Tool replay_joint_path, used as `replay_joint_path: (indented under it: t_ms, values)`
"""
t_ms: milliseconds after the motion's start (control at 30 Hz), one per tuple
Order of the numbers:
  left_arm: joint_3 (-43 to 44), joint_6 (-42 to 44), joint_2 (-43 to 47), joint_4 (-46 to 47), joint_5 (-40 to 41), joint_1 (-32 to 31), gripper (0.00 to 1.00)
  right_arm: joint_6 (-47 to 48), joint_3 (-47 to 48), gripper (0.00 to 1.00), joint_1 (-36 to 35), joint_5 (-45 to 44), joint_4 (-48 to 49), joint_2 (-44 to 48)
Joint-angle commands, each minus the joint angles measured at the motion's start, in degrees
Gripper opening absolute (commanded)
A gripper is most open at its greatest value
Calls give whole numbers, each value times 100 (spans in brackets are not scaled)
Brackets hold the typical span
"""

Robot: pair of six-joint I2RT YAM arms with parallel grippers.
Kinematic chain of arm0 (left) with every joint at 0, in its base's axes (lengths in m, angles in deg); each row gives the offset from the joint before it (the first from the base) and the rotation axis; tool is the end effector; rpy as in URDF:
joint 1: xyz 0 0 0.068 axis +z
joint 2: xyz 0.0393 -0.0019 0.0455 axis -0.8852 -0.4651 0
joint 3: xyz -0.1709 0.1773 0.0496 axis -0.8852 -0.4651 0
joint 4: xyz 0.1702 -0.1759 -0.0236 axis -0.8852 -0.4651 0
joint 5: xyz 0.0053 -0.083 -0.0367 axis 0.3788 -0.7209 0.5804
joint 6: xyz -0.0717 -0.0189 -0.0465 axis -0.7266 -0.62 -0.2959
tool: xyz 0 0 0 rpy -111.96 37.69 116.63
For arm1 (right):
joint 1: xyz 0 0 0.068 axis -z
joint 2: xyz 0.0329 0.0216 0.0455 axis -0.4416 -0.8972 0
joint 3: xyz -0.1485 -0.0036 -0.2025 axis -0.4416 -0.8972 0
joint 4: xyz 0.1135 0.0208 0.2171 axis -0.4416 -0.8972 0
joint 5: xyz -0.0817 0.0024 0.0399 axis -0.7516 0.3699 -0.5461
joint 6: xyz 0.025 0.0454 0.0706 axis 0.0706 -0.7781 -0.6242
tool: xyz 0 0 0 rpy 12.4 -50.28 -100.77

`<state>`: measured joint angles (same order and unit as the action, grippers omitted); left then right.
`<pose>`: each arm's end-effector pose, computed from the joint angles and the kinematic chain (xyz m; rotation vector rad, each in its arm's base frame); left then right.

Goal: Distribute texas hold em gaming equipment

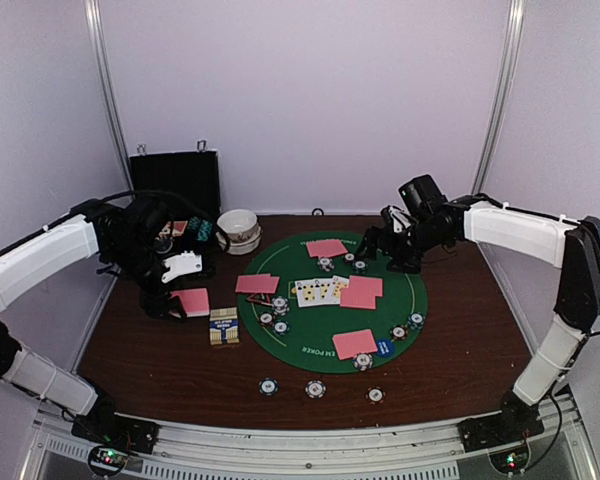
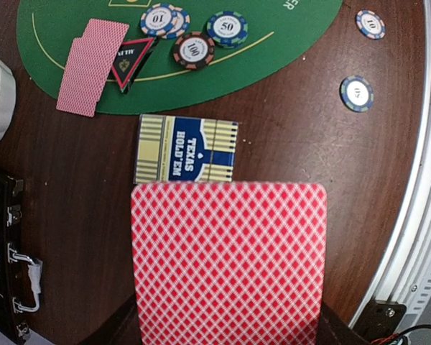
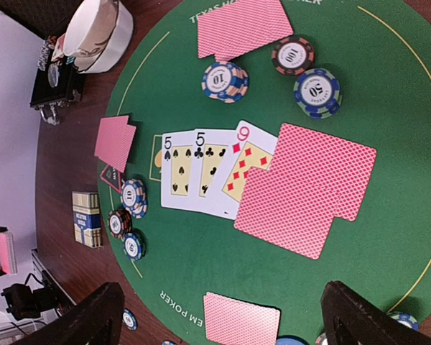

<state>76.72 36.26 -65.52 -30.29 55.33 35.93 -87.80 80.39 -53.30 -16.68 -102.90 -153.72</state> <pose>0.2110 -0.1245 0.2283 1.5548 2.3525 -0.2849 0.3139 0.1976 0.2114 -0.0822 2.6417 0.9449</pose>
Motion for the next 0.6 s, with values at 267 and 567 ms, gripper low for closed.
replay_joint_path:
  t_ms: [267, 567]
  values:
    - [-1639, 266, 230, 1672, 491, 813, 0, 100, -73, 99, -297, -1286, -497, 1075]
    - [-2425, 610, -277, 2835, 666, 858, 0, 35, -445, 100, -297, -1448, -572, 1454]
